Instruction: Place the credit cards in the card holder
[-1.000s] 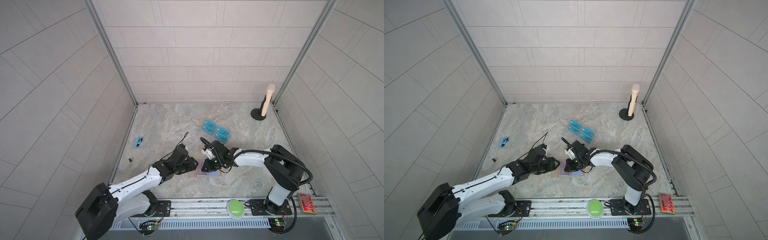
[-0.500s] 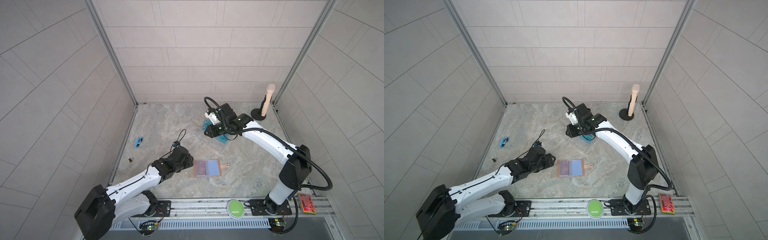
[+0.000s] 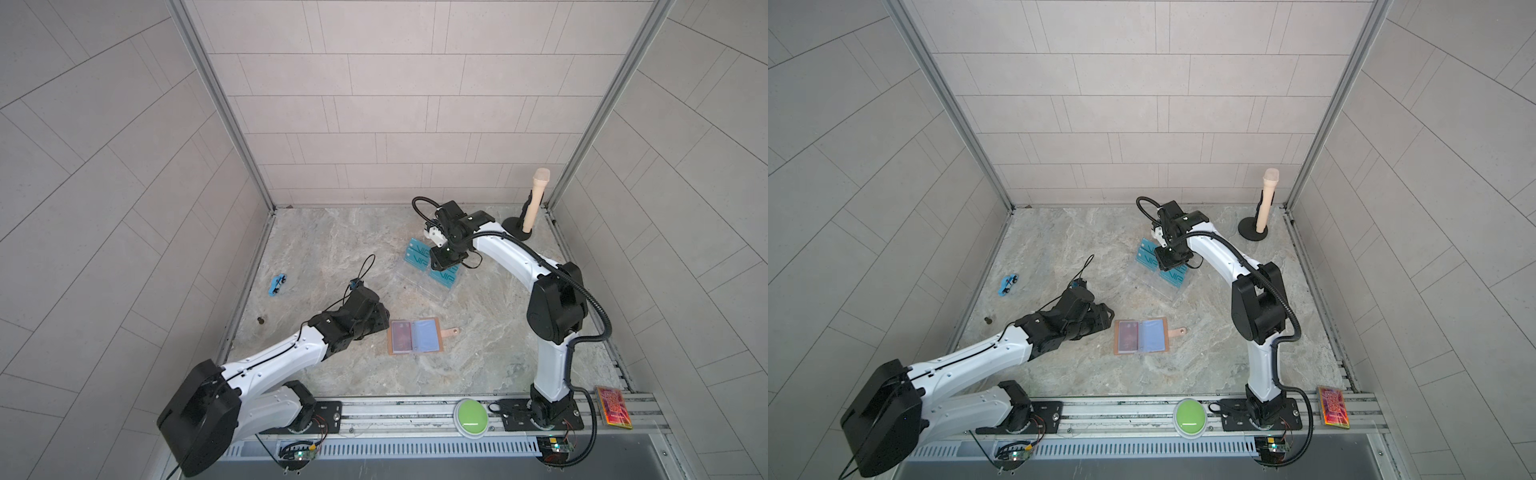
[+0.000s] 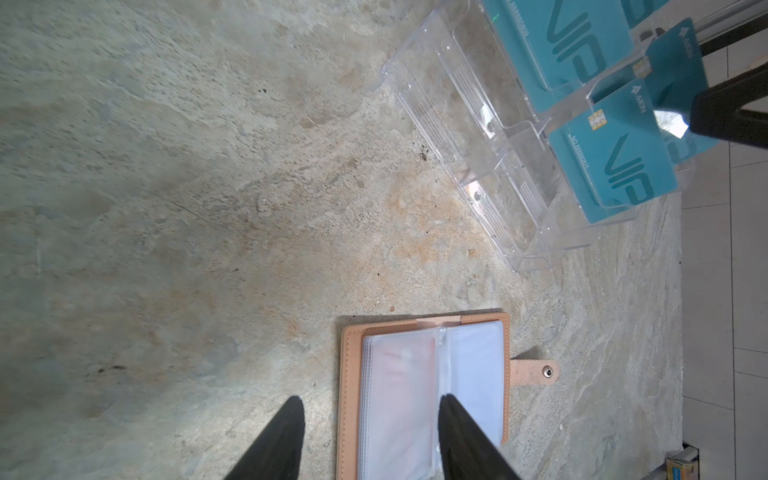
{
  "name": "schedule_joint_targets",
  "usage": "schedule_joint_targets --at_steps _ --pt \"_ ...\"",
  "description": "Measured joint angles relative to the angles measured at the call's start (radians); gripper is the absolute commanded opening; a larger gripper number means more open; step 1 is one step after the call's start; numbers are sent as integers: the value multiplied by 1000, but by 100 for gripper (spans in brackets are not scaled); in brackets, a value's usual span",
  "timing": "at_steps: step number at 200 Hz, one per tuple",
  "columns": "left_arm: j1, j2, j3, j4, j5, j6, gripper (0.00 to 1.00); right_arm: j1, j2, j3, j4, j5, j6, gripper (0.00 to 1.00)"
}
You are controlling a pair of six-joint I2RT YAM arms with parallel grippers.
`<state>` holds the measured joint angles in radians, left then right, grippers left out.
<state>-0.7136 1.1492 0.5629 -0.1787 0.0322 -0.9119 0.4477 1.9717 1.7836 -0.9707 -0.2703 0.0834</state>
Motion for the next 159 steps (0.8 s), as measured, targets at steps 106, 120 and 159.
schedule_joint_targets --at_steps 106,120,159 --pt "0 34 2 17 34 -8 56 0 31 8 -6 84 -47 41" --pt "0 35 2 17 36 -8 56 1 31 8 -6 94 -50 43" --pt "0 35 2 17 39 -8 56 10 32 8 -7 101 -56 42"
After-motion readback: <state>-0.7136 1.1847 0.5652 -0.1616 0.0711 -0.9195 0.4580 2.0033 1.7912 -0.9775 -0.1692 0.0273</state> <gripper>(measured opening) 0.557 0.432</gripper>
